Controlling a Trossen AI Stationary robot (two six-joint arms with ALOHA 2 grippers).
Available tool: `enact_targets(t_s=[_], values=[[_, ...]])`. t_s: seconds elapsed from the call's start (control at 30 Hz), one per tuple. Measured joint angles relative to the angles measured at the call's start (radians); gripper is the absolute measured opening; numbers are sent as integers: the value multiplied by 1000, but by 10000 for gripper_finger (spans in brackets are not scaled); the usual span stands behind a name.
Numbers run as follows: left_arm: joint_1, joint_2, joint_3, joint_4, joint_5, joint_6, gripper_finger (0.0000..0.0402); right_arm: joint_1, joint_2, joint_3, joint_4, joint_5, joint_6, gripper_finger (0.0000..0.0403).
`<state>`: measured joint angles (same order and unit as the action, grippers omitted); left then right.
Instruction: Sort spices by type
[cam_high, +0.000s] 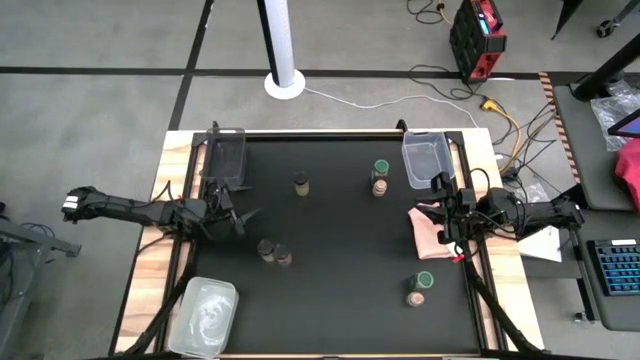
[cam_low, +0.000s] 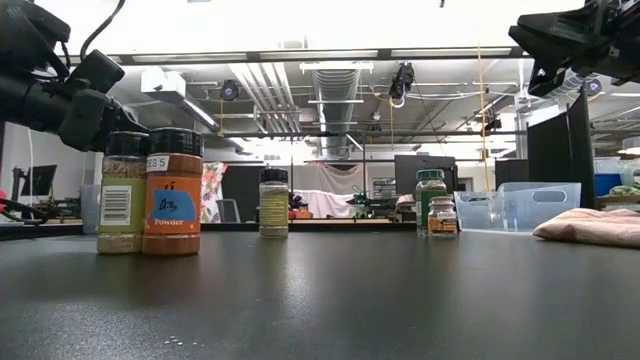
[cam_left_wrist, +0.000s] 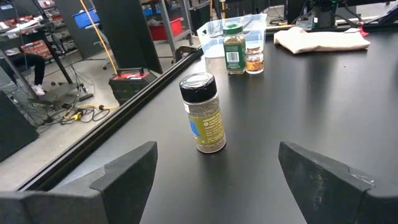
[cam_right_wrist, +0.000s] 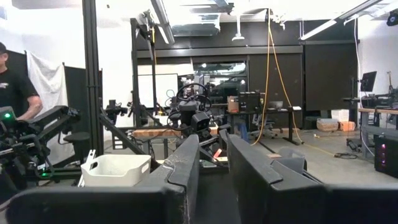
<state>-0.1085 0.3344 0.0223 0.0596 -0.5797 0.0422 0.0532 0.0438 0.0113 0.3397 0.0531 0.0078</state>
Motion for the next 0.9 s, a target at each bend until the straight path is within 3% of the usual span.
enact_targets(t_s=[0.5,0.9], values=[[0,0,0,0,0,0,320,0,0,0,0,0,0,98],[0,0,0,0,0,0,320,0,0,0,0,0,0,71]])
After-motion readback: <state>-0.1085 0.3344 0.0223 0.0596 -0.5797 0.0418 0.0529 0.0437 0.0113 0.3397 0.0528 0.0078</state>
